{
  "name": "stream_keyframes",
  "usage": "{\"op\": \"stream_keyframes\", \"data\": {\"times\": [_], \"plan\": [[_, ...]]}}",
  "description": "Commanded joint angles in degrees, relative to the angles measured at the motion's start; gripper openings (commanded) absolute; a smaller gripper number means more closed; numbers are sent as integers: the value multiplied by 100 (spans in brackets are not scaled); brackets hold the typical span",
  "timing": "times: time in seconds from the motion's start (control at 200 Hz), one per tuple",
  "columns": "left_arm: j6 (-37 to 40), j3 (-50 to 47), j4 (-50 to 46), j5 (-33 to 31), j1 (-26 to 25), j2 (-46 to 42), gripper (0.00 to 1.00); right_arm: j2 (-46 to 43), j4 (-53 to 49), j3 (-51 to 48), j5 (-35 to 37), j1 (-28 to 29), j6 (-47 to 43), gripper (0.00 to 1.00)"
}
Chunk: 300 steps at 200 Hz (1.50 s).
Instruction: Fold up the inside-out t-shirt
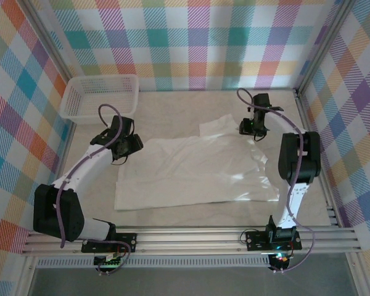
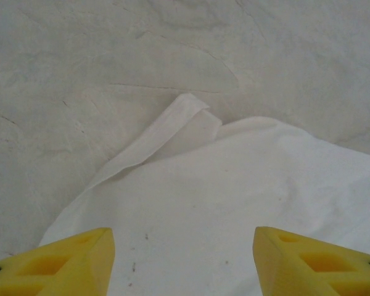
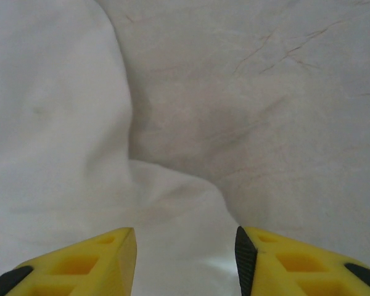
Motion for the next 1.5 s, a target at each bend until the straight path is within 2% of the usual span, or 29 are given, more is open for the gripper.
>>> {"op": "stream_keyframes", "data": {"times": [0.0,0.185,0.315,0.395,0.53,0.635,0.87,1.105,1.16,1.255,1.385,1.495], "plan": [[335,277,106,29,131,125,64,227,-394,379,1,110,-426,48],[403,691,-253,168,344,751,68,905,-663,825,229,175,-443,53],[455,1002,-415,142,417,1188,68,1160,-631,990,477,247,-589,50],[508,1230,-548,73,440,1532,67,1255,-635,1050,503,248,-674,38],[626,1503,-584,50,456,1950,67,1200,-647,1051,471,248,-823,11],[643,1672,-611,92,487,2194,67,873,-561,950,292,243,-852,0],[772,2210,-984,-498,504,2880,66,235,-410,675,9,248,-764,0],[978,2498,-696,757,495,3597,63,286,-500,697,-77,247,-700,0],[1002,2493,-655,856,479,3688,63,295,-507,684,-72,248,-718,0],[1007,2576,-794,520,473,3823,59,325,-517,692,-63,248,-716,0],[844,2691,-1034,-369,484,3824,42,374,-550,745,123,241,-612,0],[710,2692,-1072,-847,582,3690,40,317,-490,626,280,128,-479,0]]}}
